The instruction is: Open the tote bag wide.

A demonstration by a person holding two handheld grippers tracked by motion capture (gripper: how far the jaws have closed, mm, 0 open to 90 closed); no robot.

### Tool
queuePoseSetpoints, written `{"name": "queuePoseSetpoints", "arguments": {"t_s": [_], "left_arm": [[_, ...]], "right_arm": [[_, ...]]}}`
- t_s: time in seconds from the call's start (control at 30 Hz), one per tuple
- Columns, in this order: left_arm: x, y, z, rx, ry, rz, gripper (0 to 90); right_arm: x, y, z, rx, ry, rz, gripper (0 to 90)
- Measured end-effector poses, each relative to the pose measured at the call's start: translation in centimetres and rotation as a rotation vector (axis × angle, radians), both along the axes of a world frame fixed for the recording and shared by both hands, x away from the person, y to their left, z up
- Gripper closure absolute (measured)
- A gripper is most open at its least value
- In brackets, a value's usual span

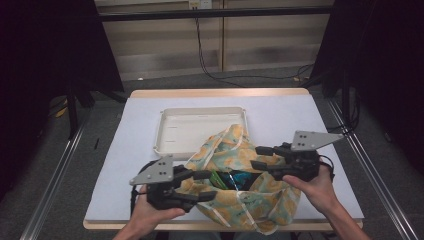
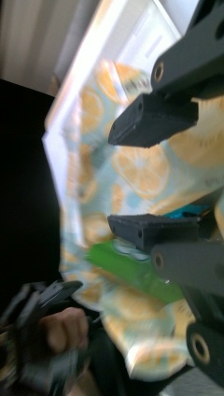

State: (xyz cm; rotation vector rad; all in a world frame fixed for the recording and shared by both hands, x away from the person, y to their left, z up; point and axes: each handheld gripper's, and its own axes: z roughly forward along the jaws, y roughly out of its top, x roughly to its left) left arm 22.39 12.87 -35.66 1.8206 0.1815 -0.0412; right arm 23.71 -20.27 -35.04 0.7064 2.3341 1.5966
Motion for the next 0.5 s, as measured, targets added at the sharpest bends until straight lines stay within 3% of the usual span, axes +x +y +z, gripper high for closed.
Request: {"name": "queuePoseSetpoints", "arguments": {"t_s": [0.03, 0.2, 0.27, 0.33, 0.37, 0.4, 0.43, 0.47, 0.5], "left_arm": [[-0.2, -1.5, 0.0, 0.024, -0.022, -0.038, 43.5], [-0.7, -3.6, -0.3, 0.043, -0.034, -0.083, 45.3], [-1.1, -4.4, -0.6, 0.088, -0.040, -0.094, 49.7], [-1.4, -4.7, -1.1, 0.120, -0.051, -0.109, 61.9], [-1.6, -4.6, -1.5, 0.107, -0.035, -0.121, 80.0], [-1.9, -4.4, -1.6, 0.123, -0.035, -0.132, 86.0], [-2.1, -4.3, -1.9, 0.117, -0.034, -0.147, 86.0], [-2.3, -4.0, -2.0, 0.127, -0.036, -0.154, 89.7], [-2.6, -3.9, -2.3, 0.124, -0.033, -0.178, 89.7]], "right_arm": [[0.0, 0.3, -0.3, -0.007, 0.001, 0.013, 48.3], [0.4, 0.8, -1.3, -0.021, 0.022, 0.034, 44.8], [0.5, 0.9, -1.5, -0.026, 0.027, 0.034, 45.3], [0.6, 1.0, -1.9, -0.038, 0.034, 0.034, 50.3], [0.7, 1.0, -2.0, -0.042, 0.037, 0.032, 54.4], [0.7, 0.8, -2.1, -0.033, 0.041, 0.031, 65.3], [0.7, 0.8, -2.1, -0.033, 0.041, 0.031, 65.3], [0.8, 0.7, -2.0, -0.024, 0.038, 0.026, 77.2], [0.8, 0.7, -2.0, -0.024, 0.038, 0.026, 77.2]]}}
